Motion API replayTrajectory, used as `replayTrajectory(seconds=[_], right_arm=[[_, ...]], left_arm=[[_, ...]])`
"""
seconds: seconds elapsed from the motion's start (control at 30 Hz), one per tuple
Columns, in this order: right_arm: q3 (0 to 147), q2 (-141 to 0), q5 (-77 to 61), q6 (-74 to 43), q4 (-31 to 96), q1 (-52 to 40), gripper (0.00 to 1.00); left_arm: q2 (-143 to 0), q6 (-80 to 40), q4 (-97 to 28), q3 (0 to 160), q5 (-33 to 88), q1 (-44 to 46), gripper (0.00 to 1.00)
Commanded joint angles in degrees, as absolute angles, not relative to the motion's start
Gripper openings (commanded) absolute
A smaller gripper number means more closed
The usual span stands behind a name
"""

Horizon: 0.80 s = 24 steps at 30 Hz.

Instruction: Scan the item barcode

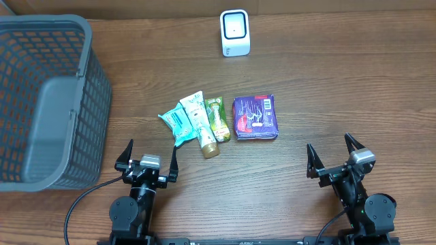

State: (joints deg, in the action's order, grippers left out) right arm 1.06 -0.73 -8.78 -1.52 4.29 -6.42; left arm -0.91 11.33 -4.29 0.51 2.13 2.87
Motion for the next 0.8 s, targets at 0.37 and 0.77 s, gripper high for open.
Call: replayTrajectory(seconds=[0.37,0.77], right_arm=[[0.47,-0.16,-9.04,-1.98,3.99,-6.7,1.0],[0.49,-0.16,-11.81,-1.93,1.67,-6.7,1.0]], left_arm=[[-0.62,11.16,-4.38,0.3,2.13,2.55,1.0],[-0.62,11.16,-4.38,0.27,2.11,2.55,1.0]])
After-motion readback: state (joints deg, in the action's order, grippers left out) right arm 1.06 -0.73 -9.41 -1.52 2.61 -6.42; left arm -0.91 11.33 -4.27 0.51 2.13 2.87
